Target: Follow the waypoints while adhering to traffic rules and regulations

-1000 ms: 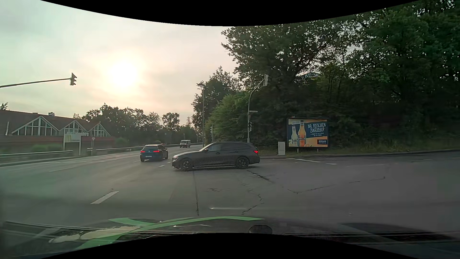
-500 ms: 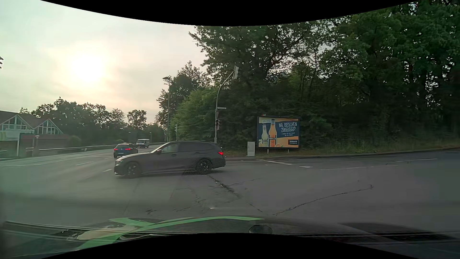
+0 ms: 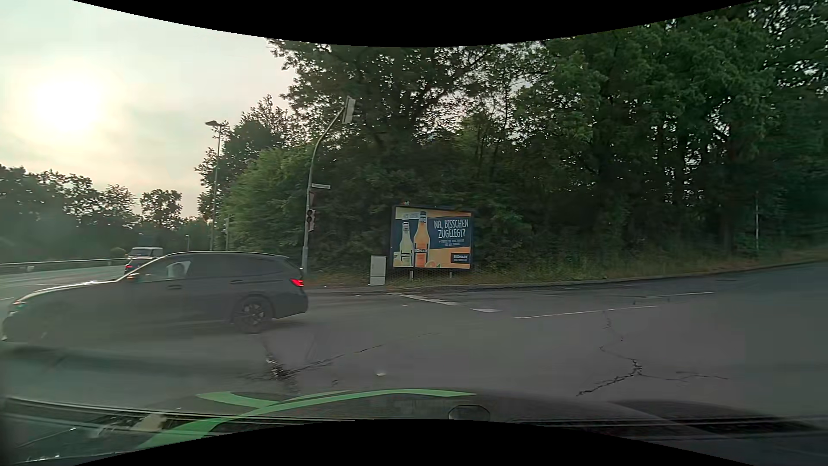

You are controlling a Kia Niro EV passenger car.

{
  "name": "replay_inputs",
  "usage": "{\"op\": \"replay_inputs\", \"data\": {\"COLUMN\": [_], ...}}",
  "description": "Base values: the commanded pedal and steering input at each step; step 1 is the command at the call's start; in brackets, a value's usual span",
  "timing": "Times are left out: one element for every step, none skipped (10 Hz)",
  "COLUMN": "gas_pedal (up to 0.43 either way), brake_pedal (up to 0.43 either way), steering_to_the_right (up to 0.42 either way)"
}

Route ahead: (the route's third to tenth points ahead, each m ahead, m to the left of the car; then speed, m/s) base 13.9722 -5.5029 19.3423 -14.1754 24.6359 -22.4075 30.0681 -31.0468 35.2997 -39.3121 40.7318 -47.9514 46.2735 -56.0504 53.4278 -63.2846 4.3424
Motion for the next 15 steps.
{"op": "replay_inputs", "data": {"gas_pedal": [0.118, 0.118, 0.118, 0.130, 0.130, 0.138, 0.138, 0.150, 0.157, 0.157, 0.157, 0.157, 0.157, 0.157, 0.157], "brake_pedal": [0.000, 0.000, 0.000, 0.000, 0.000, 0.000, 0.000, 0.000, 0.000, 0.000, 0.000, 0.000, 0.000, 0.000, 0.000], "steering_to_the_right": [0.405, 0.409, 0.407, 0.404, 0.403, 0.401, 0.396, 0.390, 0.384, 0.378, 0.369, 0.361, 0.355, 0.347, 0.341]}}
